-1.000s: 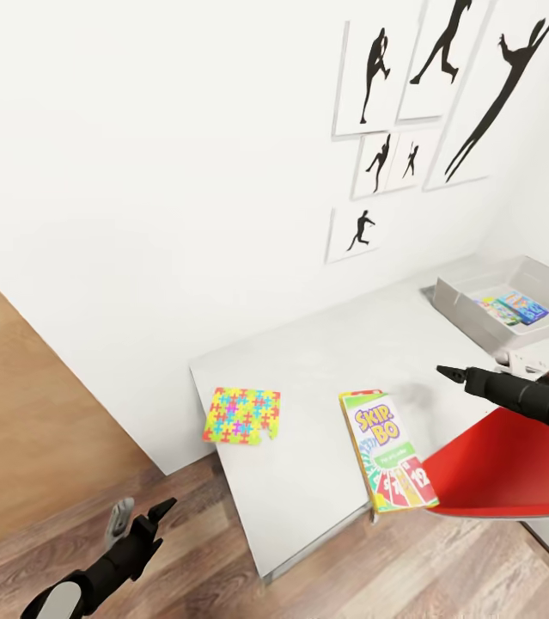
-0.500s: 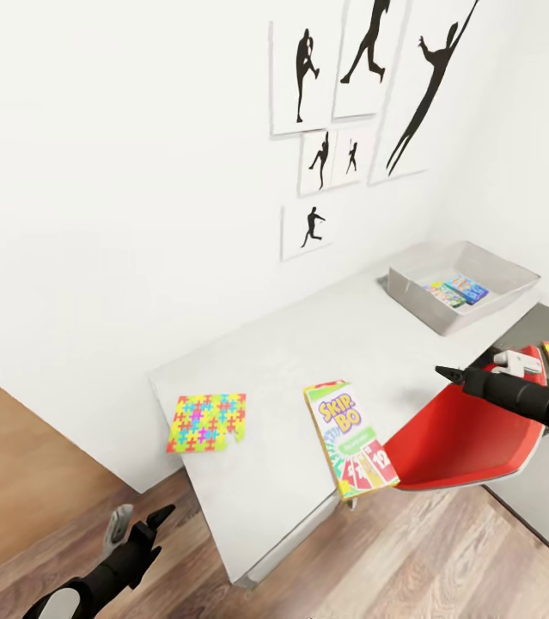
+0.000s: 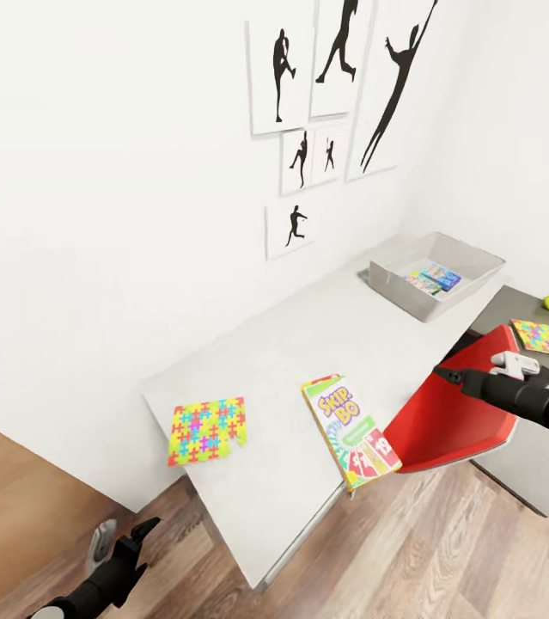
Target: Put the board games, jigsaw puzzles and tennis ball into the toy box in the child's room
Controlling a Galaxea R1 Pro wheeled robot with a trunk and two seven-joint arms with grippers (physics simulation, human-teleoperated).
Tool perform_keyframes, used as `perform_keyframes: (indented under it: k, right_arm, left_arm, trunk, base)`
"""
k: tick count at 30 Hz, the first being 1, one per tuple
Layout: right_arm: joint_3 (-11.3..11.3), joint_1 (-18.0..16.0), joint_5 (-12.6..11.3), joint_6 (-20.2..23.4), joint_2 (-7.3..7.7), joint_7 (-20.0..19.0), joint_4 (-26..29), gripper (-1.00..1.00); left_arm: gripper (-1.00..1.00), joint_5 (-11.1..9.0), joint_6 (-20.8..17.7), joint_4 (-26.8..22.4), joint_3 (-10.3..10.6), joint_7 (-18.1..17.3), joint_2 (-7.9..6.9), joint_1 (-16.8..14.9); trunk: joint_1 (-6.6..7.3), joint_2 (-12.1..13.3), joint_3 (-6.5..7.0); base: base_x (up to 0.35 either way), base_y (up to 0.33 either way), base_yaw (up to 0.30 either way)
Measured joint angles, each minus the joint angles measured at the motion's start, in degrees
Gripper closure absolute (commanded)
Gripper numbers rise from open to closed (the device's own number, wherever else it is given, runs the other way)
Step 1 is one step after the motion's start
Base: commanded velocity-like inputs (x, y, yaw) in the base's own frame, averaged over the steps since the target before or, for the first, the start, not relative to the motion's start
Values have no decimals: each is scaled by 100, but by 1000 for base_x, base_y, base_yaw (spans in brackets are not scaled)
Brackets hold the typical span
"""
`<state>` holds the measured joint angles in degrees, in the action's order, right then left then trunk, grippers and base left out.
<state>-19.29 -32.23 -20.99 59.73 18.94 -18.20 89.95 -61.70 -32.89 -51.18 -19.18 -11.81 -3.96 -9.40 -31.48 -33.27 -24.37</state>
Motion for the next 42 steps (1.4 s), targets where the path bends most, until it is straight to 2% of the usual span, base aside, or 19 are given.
perform_keyframes:
  k: [3, 14, 28, 42]
  right_arm:
    - [-3, 10, 0, 0, -2, -1, 20, -100]
    - [-6, 19, -3, 0, -3, -4, 46, -100]
    - [-5, 22, -7, 1, -8, -2, 54, -100]
    - [-41, -1, -10, 3, 39, 8, -147, -100]
  left_arm:
    - [-100, -3, 0, 132, -192, -1, -2, 2]
    - [-100, -1, 0, 256, -433, 1, -8, 8]
    - [-100, 28, 5, 286, -492, 23, -4, 8]
    - [-100, 41, 21, 405, -496, 59, -2, 16]
  trunk:
    - [0, 0, 0]
    - [0, 0, 0]
    - [0, 0, 0]
    - [0, 0, 0]
  base:
    - [0, 324, -59]
    - [0, 333, -25]
    - [0, 317, -63]
    - [0, 85, -243]
